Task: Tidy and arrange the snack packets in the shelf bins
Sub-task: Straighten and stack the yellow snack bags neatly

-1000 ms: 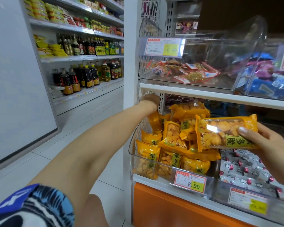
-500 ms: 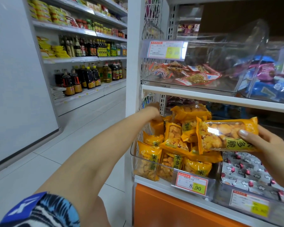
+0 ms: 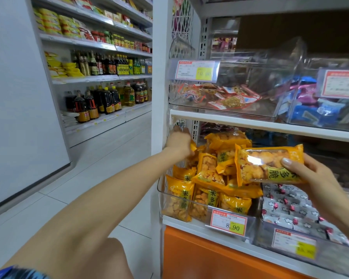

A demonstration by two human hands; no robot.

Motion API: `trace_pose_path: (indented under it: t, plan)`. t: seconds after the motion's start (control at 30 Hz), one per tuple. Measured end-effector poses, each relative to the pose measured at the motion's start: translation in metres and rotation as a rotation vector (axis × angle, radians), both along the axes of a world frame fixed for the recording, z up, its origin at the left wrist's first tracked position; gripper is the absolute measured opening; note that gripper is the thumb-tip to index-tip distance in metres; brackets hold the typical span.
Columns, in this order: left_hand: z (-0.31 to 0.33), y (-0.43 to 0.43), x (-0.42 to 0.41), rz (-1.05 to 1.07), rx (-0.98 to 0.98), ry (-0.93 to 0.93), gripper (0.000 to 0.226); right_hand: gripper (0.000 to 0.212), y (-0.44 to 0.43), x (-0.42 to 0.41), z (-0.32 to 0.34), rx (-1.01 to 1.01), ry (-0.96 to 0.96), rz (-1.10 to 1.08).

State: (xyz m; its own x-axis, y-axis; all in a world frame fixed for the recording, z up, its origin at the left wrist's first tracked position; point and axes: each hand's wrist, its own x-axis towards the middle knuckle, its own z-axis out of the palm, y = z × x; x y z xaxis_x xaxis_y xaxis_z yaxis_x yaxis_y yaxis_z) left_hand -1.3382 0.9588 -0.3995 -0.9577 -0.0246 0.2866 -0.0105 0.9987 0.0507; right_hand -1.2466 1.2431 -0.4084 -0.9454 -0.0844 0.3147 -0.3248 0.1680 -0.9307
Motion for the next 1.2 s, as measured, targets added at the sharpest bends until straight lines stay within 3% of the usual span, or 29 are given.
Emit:
trace_pose_path:
  t: [0.13,0.53,0.63,0.8,0.9,1.07,1.2]
  plan:
    - [-0.006,0.005,0.031,0.006,0.07,0.198,0.067,0.094,0.005,0.001,0.0,-0.026,0.006,0.007]
    - [-0.036,0.006,0.076,-0.103,0.491,0.542,0.054,0.089,0.017,0.011,-0.003,-0.038,0.025,-0.022]
    - [-0.034,0.01,0.073,-0.157,0.682,0.567,0.049,0.067,0.02,0.014,-0.004,-0.035,0.003,-0.012]
    - [-0.027,0.023,0.056,-0.283,0.849,0.439,0.044,0.064,0.024,0.014,-0.01,-0.006,-0.025,-0.02]
    - [-0.02,0.035,0.04,-0.33,0.834,0.306,0.051,0.043,0.026,0.012,-0.011,-0.034,-0.051,-0.016]
    - [-0.01,0.053,0.02,-0.39,0.803,0.08,0.061,0.065,0.023,0.009,-0.012,-0.06,-0.093,0.061]
    - [-0.009,0.05,0.008,-0.503,0.781,0.049,0.051,0.067,0.016,0.006,-0.011,-0.055,-0.112,0.14]
